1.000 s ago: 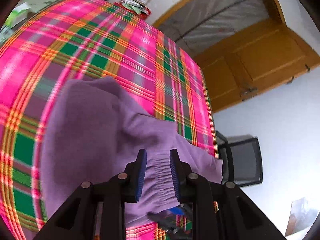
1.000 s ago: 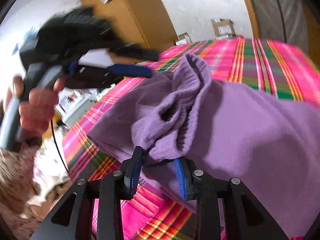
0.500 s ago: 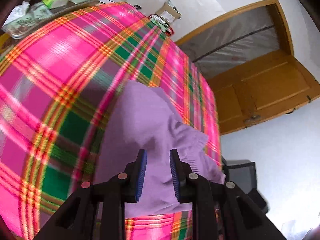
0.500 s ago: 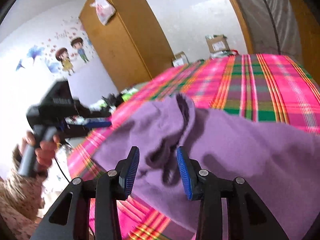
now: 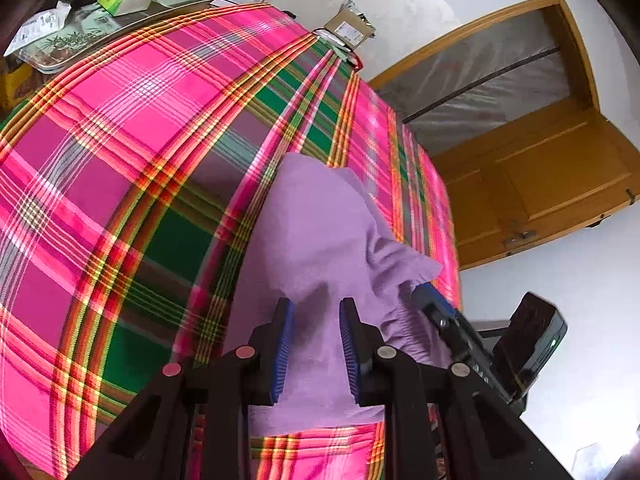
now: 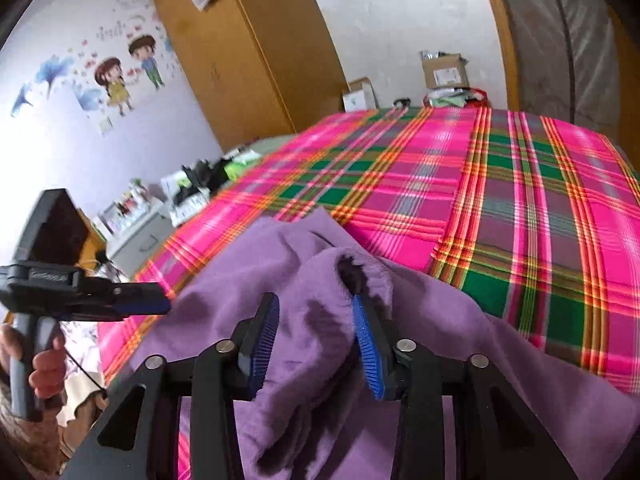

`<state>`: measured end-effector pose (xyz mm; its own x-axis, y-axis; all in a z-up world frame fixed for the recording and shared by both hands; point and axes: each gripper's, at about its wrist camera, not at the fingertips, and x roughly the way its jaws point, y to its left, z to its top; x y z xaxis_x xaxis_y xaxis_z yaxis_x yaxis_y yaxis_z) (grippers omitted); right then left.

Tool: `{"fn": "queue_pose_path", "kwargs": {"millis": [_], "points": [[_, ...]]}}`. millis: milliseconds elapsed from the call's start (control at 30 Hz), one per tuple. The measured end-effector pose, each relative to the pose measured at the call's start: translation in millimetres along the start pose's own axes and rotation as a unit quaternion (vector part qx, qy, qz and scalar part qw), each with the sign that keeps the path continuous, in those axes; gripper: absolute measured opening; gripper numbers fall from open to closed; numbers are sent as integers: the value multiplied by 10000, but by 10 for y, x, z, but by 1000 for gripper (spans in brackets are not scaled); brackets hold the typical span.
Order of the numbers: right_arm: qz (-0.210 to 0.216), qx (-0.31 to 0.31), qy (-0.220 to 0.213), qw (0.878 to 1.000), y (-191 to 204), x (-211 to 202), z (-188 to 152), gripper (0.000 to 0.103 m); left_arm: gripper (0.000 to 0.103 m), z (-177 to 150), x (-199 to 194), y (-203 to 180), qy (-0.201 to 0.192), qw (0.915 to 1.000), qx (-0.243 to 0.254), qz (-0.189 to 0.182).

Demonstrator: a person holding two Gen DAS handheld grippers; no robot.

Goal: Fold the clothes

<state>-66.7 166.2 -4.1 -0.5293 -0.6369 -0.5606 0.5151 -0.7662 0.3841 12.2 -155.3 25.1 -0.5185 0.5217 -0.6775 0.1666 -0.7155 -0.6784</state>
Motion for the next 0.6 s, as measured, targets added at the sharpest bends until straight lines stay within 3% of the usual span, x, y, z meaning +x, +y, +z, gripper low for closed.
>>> {"fn": "queue_pose_path", "kwargs": {"millis": [100, 167, 400, 500, 567, 600], "points": [[-9, 68, 23, 10000, -37, 23, 27, 9, 24, -4, 22, 37, 63, 10000, -31, -6], [-15, 114, 39, 9999, -61, 39, 44, 4, 24, 1, 33, 78, 79, 9999, -86, -2], [-36, 273, 93, 9996, -146, 93, 107, 4, 24, -18, 58, 143, 119, 9998, -171, -41], [43, 492, 172, 9986, -219, 127, 70, 12, 24, -19, 66, 131, 125, 9998, -157, -53], [121, 679, 241, 9973, -278, 152, 27, 43, 24, -11, 82, 117, 140, 9998, -126, -53], [160, 773, 275, 9965, -308, 165, 6, 47, 24, -10, 89, 113, 151, 9998, -115, -49]]}}
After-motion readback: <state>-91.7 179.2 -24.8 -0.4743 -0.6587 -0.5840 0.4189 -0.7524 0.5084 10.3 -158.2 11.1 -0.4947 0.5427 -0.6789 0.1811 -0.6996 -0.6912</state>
